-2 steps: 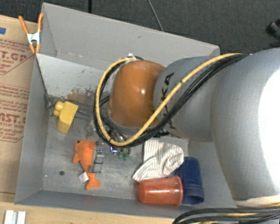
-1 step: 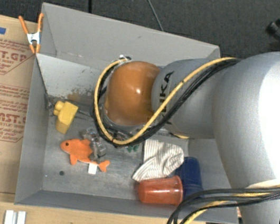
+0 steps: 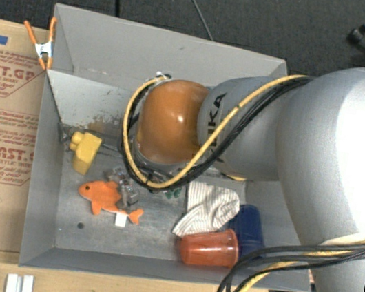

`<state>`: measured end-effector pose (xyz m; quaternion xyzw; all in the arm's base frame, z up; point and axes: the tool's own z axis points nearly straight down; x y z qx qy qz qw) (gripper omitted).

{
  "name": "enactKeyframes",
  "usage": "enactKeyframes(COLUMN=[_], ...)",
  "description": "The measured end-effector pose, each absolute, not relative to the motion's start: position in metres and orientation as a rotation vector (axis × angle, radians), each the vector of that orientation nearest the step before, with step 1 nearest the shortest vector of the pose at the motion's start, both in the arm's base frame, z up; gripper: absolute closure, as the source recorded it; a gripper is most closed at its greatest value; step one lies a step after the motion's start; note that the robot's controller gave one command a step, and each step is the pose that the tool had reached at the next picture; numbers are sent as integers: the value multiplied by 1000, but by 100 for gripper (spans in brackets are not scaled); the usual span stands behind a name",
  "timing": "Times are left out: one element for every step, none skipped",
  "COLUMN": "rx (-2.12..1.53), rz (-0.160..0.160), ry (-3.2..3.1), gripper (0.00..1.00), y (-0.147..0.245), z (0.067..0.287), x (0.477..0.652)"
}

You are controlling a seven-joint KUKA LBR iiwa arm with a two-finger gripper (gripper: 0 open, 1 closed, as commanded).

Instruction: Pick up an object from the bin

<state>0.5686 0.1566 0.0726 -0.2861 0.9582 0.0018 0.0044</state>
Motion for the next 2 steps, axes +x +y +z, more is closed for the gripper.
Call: enactKeyframes(rx=[-910, -887], rz=[3, 2], ry=[2998, 3009], gripper=[100, 100], y=[164, 158], z=[73, 215], x=[560, 533])
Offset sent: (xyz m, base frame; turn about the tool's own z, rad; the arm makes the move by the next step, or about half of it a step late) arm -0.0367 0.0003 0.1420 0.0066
